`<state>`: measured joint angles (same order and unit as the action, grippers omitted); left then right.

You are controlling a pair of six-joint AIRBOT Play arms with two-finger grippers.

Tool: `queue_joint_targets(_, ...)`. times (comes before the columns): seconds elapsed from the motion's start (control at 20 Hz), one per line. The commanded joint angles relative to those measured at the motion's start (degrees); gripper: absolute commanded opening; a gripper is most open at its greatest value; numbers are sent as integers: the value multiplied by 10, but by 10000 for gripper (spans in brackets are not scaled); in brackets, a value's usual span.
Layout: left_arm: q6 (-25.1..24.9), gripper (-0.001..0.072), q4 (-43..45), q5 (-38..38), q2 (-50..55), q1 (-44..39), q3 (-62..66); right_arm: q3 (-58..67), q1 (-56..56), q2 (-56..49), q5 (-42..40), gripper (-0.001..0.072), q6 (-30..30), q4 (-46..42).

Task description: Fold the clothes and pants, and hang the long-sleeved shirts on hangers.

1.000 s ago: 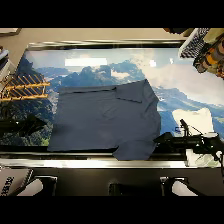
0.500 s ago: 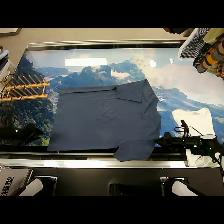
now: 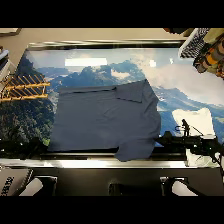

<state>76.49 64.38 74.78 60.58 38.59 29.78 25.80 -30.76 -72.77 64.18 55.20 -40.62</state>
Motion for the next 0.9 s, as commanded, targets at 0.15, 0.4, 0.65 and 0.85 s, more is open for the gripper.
queue_joint_targets(0.15, 0, 340, 2, -30, 1, 2, -8, 0, 0, 0, 4, 33, 0, 12)
queue_joint_targets(0.4, 0, 340, -15, -50, 2, 2, -16, 0, 0, 0, 17, 33, -6, 15)
queue_joint_targets(0.65, -2, 340, -25, -64, 32, -24, -30, 0, 0, 0, 24, 33, -6, 16)
queue_joint_targets(0.85, 0, 308, -28, -91, 40, -57, -30, 0, 0, 0, 33, 33, -6, 16)
